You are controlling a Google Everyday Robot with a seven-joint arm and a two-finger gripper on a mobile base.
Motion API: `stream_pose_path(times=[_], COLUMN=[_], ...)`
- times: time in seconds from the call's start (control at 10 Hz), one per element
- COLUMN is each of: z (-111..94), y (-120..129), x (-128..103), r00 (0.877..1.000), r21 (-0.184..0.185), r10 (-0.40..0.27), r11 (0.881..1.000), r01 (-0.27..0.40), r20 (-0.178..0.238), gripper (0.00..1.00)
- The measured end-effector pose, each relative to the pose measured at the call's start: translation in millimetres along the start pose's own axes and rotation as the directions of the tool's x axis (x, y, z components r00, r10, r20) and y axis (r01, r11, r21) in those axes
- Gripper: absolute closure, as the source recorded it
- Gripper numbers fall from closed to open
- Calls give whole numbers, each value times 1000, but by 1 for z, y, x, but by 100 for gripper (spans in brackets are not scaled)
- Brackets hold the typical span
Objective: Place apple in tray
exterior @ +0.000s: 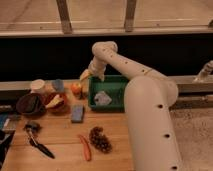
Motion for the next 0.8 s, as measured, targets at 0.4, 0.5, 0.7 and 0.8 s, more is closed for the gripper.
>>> stream_pose_path(times=[0.4,0.5,0.7,0.8], z=[20,22,31,32], y=[31,36,59,64], x=[-18,-22,-32,-32], r00=[998,997,990,987], r21=[-28,-37,-60,-66], r10=[-57,-77,-136,-153], r11=[998,996,989,986], r01=[56,76,134,150], r20=[-29,-31,-39,-42], gripper=[20,20,20,20])
